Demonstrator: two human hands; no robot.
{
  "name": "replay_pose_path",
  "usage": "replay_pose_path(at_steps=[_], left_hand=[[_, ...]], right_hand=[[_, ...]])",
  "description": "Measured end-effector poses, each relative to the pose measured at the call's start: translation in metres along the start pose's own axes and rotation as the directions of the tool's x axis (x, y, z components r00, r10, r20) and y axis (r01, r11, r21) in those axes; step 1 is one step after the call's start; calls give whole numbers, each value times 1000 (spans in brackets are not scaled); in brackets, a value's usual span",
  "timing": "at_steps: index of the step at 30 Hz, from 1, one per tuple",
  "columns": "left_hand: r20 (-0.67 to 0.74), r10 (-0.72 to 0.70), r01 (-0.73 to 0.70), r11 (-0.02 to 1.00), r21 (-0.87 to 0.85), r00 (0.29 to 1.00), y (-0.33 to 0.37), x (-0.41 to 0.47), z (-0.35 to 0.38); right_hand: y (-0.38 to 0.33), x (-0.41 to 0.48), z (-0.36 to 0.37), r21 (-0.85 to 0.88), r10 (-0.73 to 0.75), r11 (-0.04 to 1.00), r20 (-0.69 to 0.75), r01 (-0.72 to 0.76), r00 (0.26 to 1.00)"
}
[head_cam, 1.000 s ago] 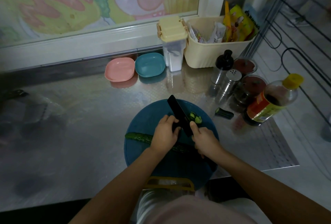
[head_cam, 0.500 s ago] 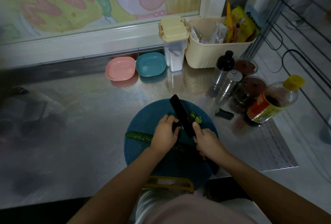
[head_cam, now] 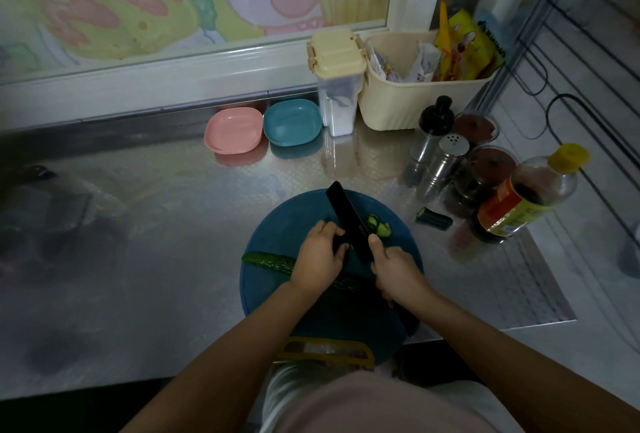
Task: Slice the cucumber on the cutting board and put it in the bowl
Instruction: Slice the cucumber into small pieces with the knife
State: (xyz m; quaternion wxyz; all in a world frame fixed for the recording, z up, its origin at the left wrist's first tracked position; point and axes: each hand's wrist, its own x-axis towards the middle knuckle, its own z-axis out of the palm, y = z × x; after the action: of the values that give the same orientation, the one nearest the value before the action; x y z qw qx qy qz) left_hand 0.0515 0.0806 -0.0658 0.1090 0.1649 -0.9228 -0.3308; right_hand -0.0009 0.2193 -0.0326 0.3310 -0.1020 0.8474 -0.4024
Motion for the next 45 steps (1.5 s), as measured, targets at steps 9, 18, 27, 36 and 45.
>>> replay_pose_path(at_steps=[9,18,27,36,45], left_hand=[[1,13,-13,1000,7,1000,-4,-4,-3],[-24,39,-39,999,4,999,-3,-10,-3],[-24,14,-14,1000,-25,1000,-1,-10,-3],[-34,-1,-1,999,-44,999,0,-11,-4],[-24,7,-7,1000,12,1000,0,-11,-2]], right_hand=[[-5,17,13,-149,4,989,-33,-9,999],[4,14,-3,-97,9,995,-34,-13,999],[-3,18,-14,-55,-79,996,-68,76,995],[-7,6,-3,-41,-50,998,-16,49,999],[-3,5,4,-38,-45,998,-29,44,999]])
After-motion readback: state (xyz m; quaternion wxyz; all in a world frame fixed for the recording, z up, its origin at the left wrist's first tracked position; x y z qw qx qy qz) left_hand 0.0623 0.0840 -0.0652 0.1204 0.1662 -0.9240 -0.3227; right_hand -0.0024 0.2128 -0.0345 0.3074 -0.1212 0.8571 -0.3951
